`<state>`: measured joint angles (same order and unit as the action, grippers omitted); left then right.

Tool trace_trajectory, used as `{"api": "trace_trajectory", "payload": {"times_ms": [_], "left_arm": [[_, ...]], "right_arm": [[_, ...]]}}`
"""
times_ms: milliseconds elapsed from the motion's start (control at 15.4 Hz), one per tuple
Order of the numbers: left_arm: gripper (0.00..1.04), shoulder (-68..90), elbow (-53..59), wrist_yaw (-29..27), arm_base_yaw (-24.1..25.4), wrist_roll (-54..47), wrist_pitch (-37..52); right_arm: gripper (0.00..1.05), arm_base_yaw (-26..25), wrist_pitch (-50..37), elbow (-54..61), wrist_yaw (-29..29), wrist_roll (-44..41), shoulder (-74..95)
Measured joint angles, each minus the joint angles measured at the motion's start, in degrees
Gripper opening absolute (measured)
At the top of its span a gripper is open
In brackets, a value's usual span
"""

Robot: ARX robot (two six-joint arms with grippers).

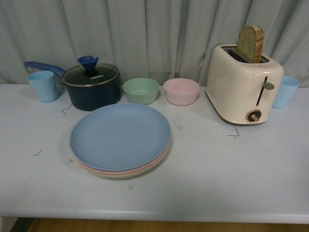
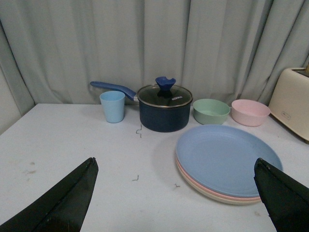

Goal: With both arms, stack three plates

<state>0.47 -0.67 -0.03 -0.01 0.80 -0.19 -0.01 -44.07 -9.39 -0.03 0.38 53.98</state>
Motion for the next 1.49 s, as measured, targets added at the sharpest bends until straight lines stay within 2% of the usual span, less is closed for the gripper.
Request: {"api": "trace_trajectory", "payload": {"times_ms": [390,455,585,845,1495], "left_arm": [[0.98,0.0,0.0,0.0,0.0,0.0,0.0],[0.98,0.0,0.0,0.0,0.0,0.0,0.0],[0.98,0.0,0.0,0.0,0.0,0.0,0.0],[0.98,0.0,0.0,0.0,0.0,0.0,0.0],[0.98,0.0,0.0,0.0,0.0,0.0,0.0]], "right_arm": [[0.02,0.0,8.4,6.1,0.0,0.0,-14.4],[0.02,0.0,6.0,7.5,0.0,0.0,-15.3],[0.02,0.0,9.6,8.7,0.0,0.0,-17.3],[0.02,0.0,11.4,8.7,0.0,0.0,-20.4],[0.02,0.0,29.4,8.7,0.0,0.0,-39.3]]}}
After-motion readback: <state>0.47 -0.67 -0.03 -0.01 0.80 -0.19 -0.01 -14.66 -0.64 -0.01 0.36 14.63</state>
